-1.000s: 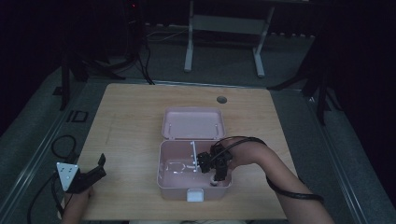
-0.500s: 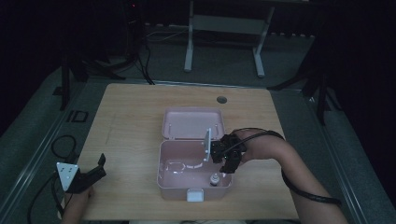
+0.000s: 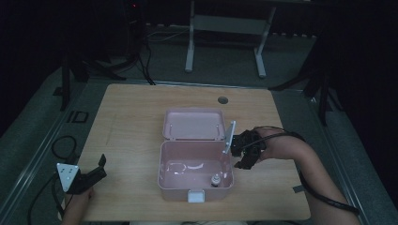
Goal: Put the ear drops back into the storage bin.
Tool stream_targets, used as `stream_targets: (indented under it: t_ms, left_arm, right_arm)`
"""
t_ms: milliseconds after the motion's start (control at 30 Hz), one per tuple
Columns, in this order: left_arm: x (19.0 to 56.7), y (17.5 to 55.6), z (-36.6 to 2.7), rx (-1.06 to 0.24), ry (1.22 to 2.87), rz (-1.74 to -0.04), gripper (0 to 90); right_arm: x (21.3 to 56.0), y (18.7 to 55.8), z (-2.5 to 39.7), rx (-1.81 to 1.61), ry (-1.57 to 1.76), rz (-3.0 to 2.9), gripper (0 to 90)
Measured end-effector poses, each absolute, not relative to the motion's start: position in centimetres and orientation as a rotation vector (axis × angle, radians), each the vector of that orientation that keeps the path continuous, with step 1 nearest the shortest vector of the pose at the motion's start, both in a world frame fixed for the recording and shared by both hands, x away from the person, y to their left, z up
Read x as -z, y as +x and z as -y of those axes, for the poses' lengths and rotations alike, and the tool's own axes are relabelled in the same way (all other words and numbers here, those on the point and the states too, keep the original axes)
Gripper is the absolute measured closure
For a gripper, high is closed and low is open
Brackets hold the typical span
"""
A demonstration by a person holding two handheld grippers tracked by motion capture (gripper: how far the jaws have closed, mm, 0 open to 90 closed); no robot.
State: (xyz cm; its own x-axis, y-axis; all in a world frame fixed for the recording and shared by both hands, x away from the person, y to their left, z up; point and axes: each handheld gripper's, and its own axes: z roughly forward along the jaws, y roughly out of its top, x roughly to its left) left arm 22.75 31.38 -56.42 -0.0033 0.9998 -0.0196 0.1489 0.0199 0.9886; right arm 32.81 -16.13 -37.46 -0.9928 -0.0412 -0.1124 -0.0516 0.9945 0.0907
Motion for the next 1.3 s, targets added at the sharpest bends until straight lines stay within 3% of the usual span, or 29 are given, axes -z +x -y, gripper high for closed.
stream_targets:
  t_ms: [433, 533, 633, 700, 867, 1300]
  left_arm:
    - [56.4, 22.7, -31.4, -1.122, 1.301, -1.329, 2.4]
    - [56.4, 22.7, -31.4, -1.12, 1.299, -1.33, 2.4]
    - [56.4, 22.7, -31.4, -1.12, 1.299, -1.331, 2.4]
    - [56.4, 22.7, -31.4, -1.121, 1.301, -1.33, 2.4]
    - [56.4, 22.7, -31.4, -1.122, 1.301, -1.331, 2.4]
    - [56.4, 22.7, -31.4, -1.122, 1.301, -1.331, 2.4]
  right_arm:
    - [40.7, 34.2, 19.7, -0.154, 0.145, -3.025, 37.8]
    - [42.2, 34.5, 20.8, -0.181, 0.227, -3.007, 29.6]
    - [42.8, 34.6, 21.2, -0.205, 0.265, -3.002, 28.6]
    - [43.8, 34.8, 22.0, -0.245, 0.328, -2.999, 19.1]
    - [45.1, 35.1, 23.2, -0.315, 0.427, -3.017, 13.5]
    - [48.1, 36.2, 26.5, -0.484, 0.689, -2.812, 13.1]
